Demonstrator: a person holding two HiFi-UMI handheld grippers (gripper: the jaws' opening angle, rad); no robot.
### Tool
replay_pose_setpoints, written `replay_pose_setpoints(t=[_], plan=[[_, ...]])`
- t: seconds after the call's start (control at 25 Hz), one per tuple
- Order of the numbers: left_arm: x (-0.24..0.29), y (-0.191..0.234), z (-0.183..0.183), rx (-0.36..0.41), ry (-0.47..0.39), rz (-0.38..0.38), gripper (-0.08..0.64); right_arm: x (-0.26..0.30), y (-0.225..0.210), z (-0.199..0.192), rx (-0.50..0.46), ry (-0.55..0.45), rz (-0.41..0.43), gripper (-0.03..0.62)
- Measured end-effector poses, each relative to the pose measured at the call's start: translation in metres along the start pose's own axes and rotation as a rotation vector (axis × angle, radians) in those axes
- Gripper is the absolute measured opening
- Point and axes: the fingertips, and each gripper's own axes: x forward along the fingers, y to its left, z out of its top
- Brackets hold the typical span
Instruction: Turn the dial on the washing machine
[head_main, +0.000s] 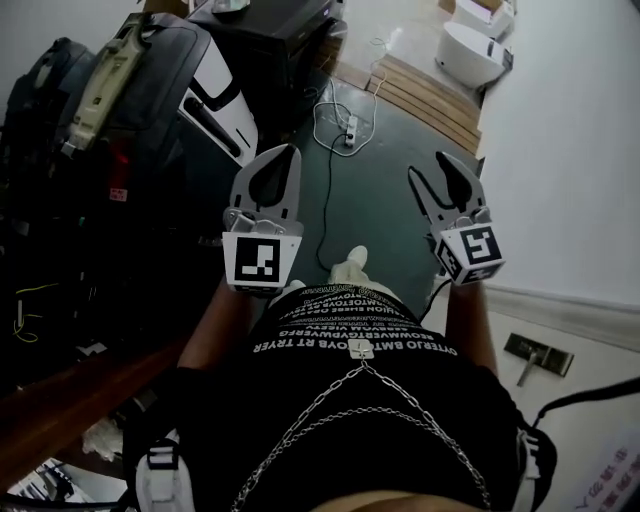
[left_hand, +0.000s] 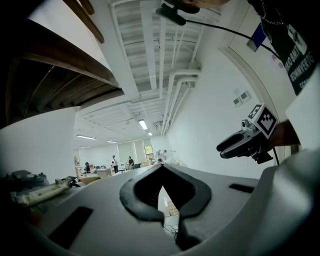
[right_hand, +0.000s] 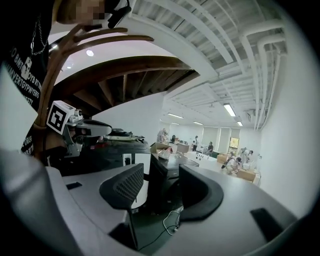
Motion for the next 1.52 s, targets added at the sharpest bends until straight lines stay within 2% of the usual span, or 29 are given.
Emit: replay_pose_setpoints(t=[0.28,0.44,0.6,0.76,0.92,1.08,1.24,1.52], plan=[[0.066,-0.027,0.003,-0.068,0.056,-0.019,0.006,0.017,-0.065,0.001,0.009,-0.029,0.013,0.222],[0.106,-0.044,0.009,-0.055,0.075,-0.019,0.005,0.020,-0.109,-0.009,0.020,-0.045,0.019,0.222],[0.138,-0.055,0.024,-0.061,0.068,0.006,0.005,0.024,-0.144,-0.014,0.025,-0.056,0.041,0.222],[0.161,-0.066,0.034,-0.108,0.041,0.035,0.005,0.023,-0.178,-0.019,0.026,-0.064,0.068,0.224],[0.178,-0.071,0.037,-0.057,0.061,0.078,0.005,0.022,-0.209,-0.018,0.025,-0.064,0.084,0.227],[0.182,-0.059,0.028,-0.027,0.099,0.137,0.005,0.025,-0.225,-0.028,0.035,-0.057,0.092,0.232],[0.196,-0.062,0.016,-0.064,0.125,0.134,0.006,0.039,-0.235,-0.039,0.029,-0.041,0.109,0.235],[0.224,-0.049,-0.013,-0.063,0.168,0.157,0.005,0.082,-0.251,-0.052,0.029,-0.012,0.132,0.241]])
